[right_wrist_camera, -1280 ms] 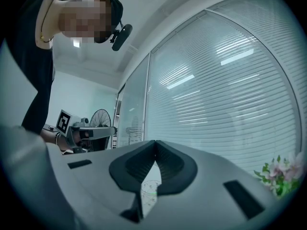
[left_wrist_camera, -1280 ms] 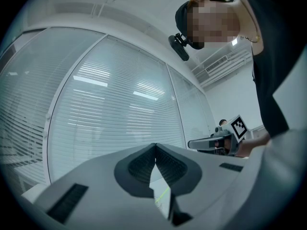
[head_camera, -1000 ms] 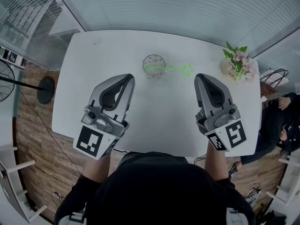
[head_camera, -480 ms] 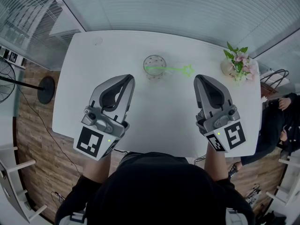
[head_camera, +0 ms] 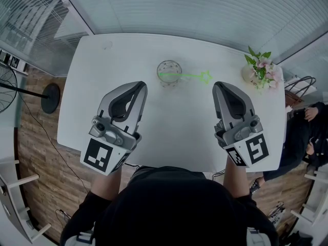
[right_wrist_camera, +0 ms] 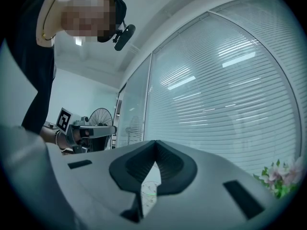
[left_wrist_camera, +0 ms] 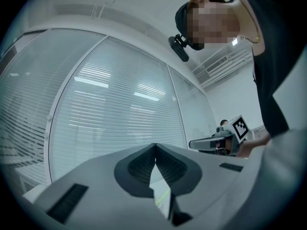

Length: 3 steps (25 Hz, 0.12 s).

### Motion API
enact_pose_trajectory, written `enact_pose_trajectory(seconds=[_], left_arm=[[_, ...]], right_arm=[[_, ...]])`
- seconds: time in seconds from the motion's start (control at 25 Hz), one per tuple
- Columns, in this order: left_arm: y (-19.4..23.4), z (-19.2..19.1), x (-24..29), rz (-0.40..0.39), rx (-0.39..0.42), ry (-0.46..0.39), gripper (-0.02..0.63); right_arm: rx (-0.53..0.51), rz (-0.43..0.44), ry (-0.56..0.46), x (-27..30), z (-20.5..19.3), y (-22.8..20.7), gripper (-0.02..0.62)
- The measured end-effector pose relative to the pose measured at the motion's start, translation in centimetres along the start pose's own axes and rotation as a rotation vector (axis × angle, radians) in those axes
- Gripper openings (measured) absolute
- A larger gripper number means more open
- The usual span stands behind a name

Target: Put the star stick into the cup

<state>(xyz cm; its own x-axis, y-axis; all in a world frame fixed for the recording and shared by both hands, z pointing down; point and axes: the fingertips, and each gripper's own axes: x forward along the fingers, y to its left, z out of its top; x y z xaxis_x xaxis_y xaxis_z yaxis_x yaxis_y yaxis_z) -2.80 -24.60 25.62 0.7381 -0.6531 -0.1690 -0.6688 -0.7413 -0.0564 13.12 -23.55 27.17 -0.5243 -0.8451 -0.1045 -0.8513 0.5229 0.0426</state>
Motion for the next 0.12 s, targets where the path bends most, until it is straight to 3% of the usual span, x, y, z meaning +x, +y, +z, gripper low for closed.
enact_pose_trajectory(seconds=[0.12], left_arm=[[-0.07,0.01,-0.01,0.000,0.001,0.000,0.014]], right_arm=[[-0.005,0.002,-0.002,-0.06,0.08,0.06,0.003]])
